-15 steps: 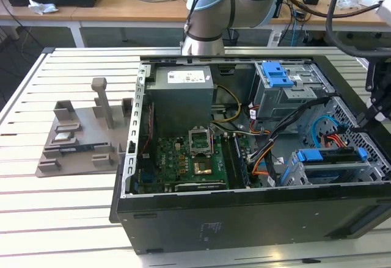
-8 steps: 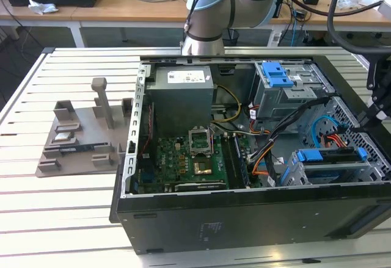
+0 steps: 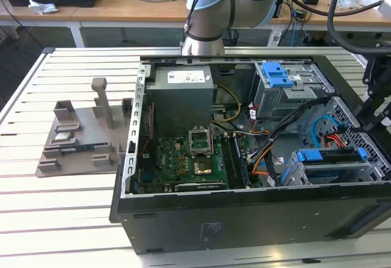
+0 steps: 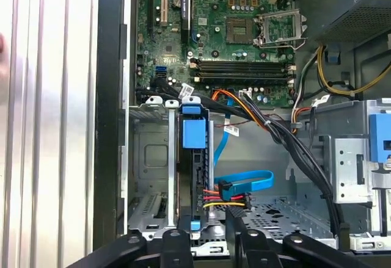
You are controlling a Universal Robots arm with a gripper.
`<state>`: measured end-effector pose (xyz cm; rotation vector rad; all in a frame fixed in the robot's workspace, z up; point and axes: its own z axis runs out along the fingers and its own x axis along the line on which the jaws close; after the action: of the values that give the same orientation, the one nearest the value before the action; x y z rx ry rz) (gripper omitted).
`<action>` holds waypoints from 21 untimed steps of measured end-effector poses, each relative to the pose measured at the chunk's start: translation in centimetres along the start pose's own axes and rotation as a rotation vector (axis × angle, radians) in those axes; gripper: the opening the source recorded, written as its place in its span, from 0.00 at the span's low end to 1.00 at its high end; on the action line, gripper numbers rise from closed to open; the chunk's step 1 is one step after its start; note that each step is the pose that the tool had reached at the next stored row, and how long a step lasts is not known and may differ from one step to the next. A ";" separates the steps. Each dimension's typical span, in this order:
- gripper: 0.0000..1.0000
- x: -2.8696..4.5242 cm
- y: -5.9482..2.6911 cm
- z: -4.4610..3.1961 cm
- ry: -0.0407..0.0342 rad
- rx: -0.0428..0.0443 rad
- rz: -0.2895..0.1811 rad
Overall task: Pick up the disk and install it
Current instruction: 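Insert the second disk wire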
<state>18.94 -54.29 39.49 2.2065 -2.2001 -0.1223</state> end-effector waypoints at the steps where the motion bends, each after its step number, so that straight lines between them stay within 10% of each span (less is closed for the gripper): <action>1: 0.36 -0.80 0.74 1.10 -0.0002 0.0006 -0.004; 3: 0.36 -1.45 1.28 2.43 0.0014 0.0019 -0.028; 15: 0.16 -1.43 1.28 2.42 -0.0090 0.0021 -0.029; 21: 0.16 0.13 1.48 2.97 -0.0082 0.0020 -0.032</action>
<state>17.25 -54.31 36.63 2.2465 -2.1709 -0.1301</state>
